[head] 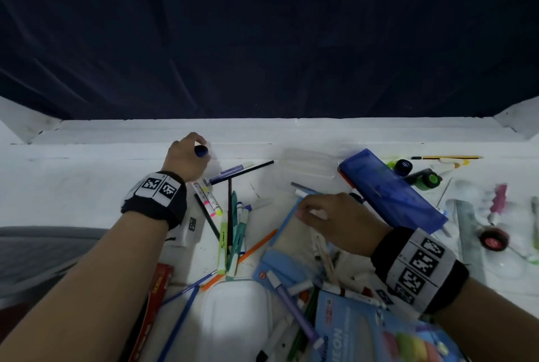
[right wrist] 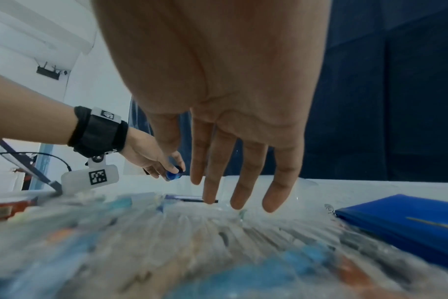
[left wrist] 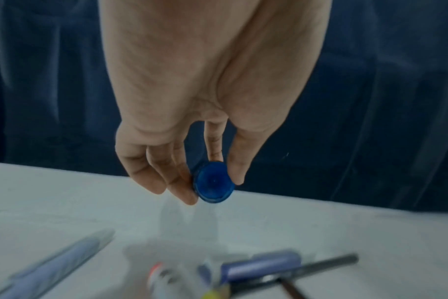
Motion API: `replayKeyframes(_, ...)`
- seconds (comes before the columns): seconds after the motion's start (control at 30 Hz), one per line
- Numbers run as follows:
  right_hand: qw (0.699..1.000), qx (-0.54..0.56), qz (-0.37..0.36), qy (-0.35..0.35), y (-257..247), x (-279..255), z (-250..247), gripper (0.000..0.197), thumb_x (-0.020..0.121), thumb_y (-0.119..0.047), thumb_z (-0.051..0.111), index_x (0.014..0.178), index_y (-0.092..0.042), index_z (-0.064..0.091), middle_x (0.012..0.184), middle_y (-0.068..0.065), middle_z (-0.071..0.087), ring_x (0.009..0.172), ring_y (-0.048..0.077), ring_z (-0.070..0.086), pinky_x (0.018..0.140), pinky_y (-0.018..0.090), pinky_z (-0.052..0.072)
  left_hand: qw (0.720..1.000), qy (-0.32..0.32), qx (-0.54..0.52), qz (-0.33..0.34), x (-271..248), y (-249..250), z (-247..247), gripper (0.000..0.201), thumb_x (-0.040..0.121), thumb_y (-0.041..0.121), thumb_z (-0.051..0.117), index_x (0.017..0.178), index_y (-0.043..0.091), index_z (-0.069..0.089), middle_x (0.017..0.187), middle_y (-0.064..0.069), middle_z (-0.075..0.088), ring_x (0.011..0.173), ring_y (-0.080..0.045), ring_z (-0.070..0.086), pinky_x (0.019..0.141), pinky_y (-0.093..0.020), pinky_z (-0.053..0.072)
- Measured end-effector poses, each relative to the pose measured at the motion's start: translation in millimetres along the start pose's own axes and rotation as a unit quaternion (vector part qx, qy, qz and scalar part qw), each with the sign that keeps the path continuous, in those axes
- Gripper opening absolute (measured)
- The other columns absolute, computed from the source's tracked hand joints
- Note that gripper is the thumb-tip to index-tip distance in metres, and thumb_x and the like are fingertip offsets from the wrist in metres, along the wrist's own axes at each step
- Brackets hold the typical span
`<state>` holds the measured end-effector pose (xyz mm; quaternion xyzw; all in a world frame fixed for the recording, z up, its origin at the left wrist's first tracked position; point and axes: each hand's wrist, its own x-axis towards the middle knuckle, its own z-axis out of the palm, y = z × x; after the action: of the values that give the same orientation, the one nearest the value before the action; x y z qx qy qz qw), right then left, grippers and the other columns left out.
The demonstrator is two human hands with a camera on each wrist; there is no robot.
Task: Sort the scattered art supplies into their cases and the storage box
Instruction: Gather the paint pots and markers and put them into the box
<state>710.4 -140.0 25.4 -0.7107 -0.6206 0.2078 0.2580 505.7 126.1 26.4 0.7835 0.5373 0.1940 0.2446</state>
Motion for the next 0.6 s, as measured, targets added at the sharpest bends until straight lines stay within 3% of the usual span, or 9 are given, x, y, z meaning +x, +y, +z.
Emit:
replayKeyframes(0.07,0.999,0.032,-0.009,0.025,-6,-9,-5,0.034,0.092,-0.055,0.049,0.094,-0.027,0.069,0.092,-0.013,0.07,0.086,0.001,0.064,0.077,0.027,0.052,0.999,0.016,-0.045,0.01,-23,14,-13,0.028,0.09,0.016,0.065,0.117,0.019,0.06,0.114,-0.008,0.062,0.101,-0.024,0.057,0.081,-0.029,0.043)
replayKeyframes(0.13,0.998,0.04,-0.015,0.041,-13,-21,-10,0.036,0.092,-0.058,0.047,0.092,-0.028,0.067,0.089,-0.011,0.07,0.087,0.004,0.065,0.081,0.034,0.054,0.994,0.023,-0.104,0.019,-53,27,-26,0.029,0.089,0.014,0.068,0.117,0.021,0.063,0.114,-0.003,0.062,0.102,-0.022,0.059,0.078,-0.027,0.043)
replayKeyframes(0.27,0.996,0.044,-0.038,0.064,-30,-53,-15,0.025,0.095,-0.046,0.054,0.091,-0.025,0.068,0.085,-0.009,0.071,0.082,0.006,0.067,0.078,0.034,0.054,0.977,0.004,-0.211,0.038,-127,48,-49,0.033,0.087,0.011,0.075,0.113,0.029,0.068,0.112,0.001,0.067,0.094,-0.023,0.068,0.066,-0.017,0.043)
replayKeyframes(0.37,0.998,0.039,-0.032,0.036,-43,-84,-14,0.017,0.094,-0.036,0.059,0.093,-0.022,0.069,0.086,-0.005,0.071,0.08,0.007,0.066,0.076,0.03,0.053,0.961,-0.048,-0.265,0.061,-187,56,-62,0.036,0.081,0.007,0.08,0.109,0.029,0.072,0.111,0.005,0.071,0.09,-0.02,0.072,0.074,-0.009,0.05)
replayKeyframes(0.43,0.999,0.022,-0.028,0.003,-50,-111,-10,0.011,0.095,-0.032,0.06,0.097,-0.025,0.069,0.088,-0.006,0.07,0.081,0.006,0.065,0.075,0.026,0.052,0.949,-0.096,-0.292,0.067,-228,54,-65,0.039,0.077,0.004,0.083,0.108,0.026,0.075,0.116,0.006,0.072,0.094,-0.02,0.073,0.088,-0.024,0.057)
replayKeyframes(0.5,0.999,0.008,-0.035,-0.029,-56,-136,-6,0.012,0.095,-0.035,0.06,0.1,-0.028,0.068,0.091,-0.01,0.069,0.085,0.005,0.064,0.076,0.026,0.051,0.94,-0.133,-0.307,0.069,-263,48,-64,0.041,0.072,0.006,0.087,0.108,0.023,0.076,0.117,0.003,0.072,0.095,-0.022,0.074,0.09,-0.038,0.059)
replayKeyframes(0.6,0.996,-0.031,-0.046,-0.064,-62,-166,7,0.016,0.096,-0.04,0.058,0.105,-0.03,0.067,0.099,-0.013,0.068,0.089,0.003,0.06,0.08,0.028,0.05,0.936,-0.15,-0.316,0.051,-306,31,-56,0.05,0.062,0.018,0.089,0.11,0.026,0.076,0.109,0.007,0.071,0.088,-0.013,0.075,0.075,-0.019,0.053)
